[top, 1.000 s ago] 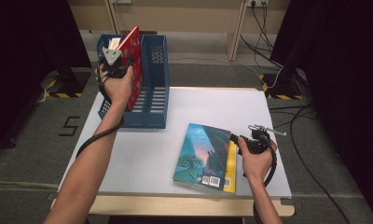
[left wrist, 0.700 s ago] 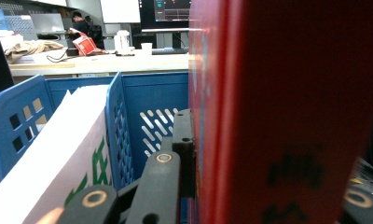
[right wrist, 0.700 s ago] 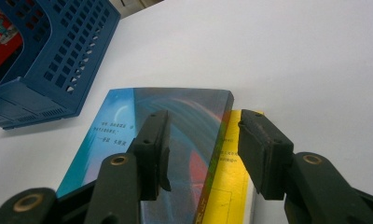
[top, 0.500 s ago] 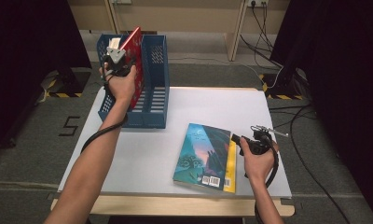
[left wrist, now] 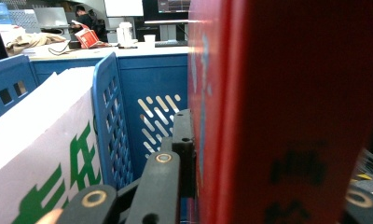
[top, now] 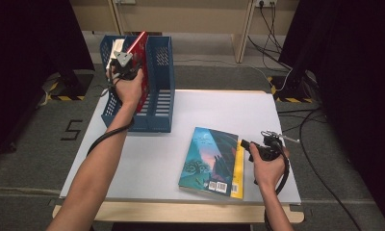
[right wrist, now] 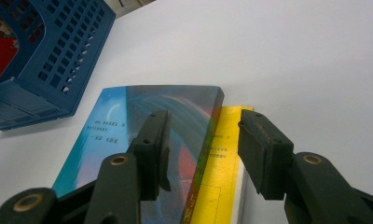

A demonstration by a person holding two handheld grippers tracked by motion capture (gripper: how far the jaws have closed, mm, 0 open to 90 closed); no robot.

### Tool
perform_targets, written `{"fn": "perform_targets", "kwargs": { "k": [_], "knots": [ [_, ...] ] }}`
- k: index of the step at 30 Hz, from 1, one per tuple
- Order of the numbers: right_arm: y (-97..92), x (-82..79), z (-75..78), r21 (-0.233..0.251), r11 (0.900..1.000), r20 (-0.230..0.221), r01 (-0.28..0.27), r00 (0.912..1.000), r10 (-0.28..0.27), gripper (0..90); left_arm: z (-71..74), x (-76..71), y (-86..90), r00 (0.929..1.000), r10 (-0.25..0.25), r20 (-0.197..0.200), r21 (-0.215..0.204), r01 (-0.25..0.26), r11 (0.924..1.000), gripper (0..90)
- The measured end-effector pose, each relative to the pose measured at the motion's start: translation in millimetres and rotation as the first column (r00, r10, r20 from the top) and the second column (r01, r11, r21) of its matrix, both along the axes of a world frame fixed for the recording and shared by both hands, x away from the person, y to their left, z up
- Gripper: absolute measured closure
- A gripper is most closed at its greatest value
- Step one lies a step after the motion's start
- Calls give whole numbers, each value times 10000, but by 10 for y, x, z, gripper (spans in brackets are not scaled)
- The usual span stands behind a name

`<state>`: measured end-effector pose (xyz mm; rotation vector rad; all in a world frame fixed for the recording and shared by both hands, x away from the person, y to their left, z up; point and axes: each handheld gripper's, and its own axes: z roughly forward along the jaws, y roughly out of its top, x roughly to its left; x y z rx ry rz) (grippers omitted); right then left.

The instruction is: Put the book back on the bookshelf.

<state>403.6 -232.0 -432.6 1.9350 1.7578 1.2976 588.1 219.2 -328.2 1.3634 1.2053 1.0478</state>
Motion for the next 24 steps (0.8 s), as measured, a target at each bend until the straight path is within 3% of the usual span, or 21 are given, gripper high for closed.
{"fn": "perform_targets", "kwargs": {
  "k": [24],
  "knots": [
    [-33, -4, -41, 46, 10000, -60, 7, 10000, -7, 538, -230, 160, -28, 9992, 107, -376, 111, -103, 9999, 790]
  ]
}}
